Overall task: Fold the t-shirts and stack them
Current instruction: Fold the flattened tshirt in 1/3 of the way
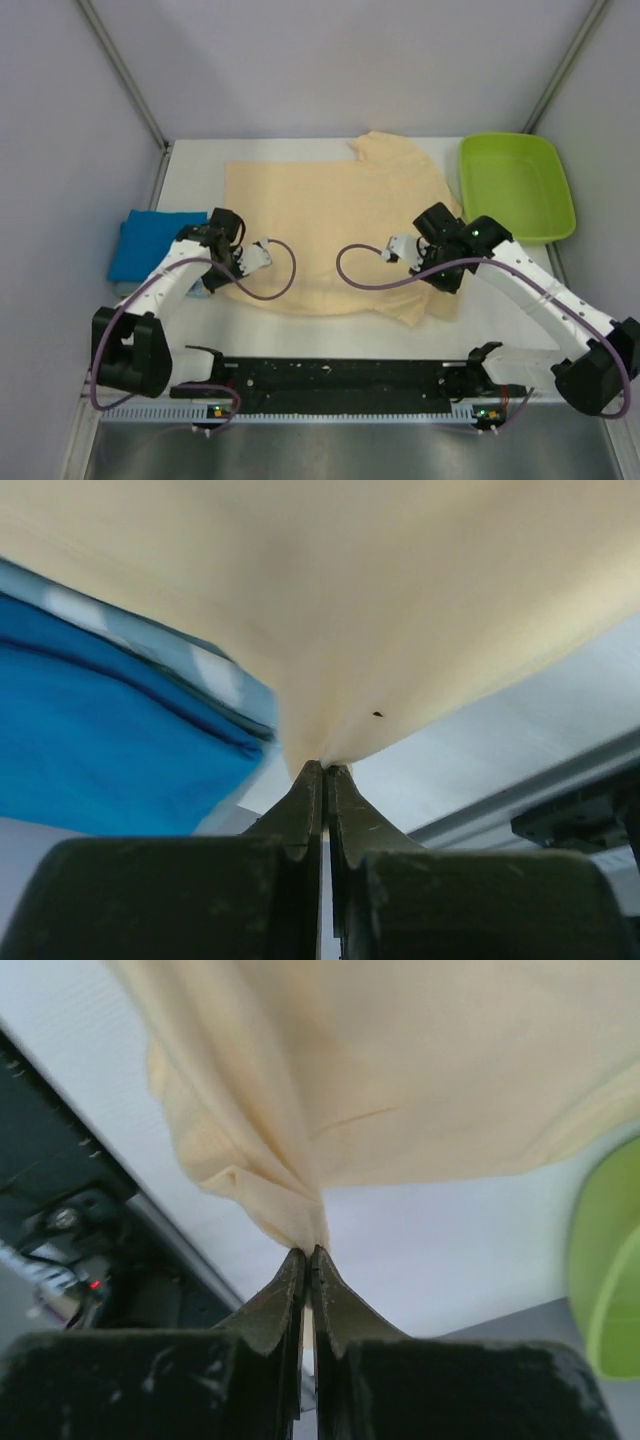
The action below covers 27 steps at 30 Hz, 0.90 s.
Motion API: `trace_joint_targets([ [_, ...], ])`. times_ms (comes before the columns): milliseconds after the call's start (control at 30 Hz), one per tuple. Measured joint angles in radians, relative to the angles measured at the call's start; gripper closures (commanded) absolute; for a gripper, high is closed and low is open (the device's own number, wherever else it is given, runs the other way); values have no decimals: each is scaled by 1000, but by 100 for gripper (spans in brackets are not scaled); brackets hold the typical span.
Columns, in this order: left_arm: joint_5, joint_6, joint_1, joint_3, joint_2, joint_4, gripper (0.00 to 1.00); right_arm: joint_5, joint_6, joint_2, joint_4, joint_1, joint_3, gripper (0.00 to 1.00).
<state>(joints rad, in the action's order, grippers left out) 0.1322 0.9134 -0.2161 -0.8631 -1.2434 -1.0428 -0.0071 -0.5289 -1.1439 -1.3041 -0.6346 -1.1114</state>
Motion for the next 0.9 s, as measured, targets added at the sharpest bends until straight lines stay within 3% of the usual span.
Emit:
trace_joint_targets([
  [233,26,-108,55,-220,-224,201,100,143,-247,-291,417,198,-18,100],
  [467,52,-169,65,-278,-386,345,100,159,-446,-442,787,255,-18,100],
  [667,79,-216,66,-357,-532,388,100,156,-572,-558,924,278,-79,100],
  [900,137,-249,66,-412,-551,426,100,155,-658,-635,976,296,-135,100],
])
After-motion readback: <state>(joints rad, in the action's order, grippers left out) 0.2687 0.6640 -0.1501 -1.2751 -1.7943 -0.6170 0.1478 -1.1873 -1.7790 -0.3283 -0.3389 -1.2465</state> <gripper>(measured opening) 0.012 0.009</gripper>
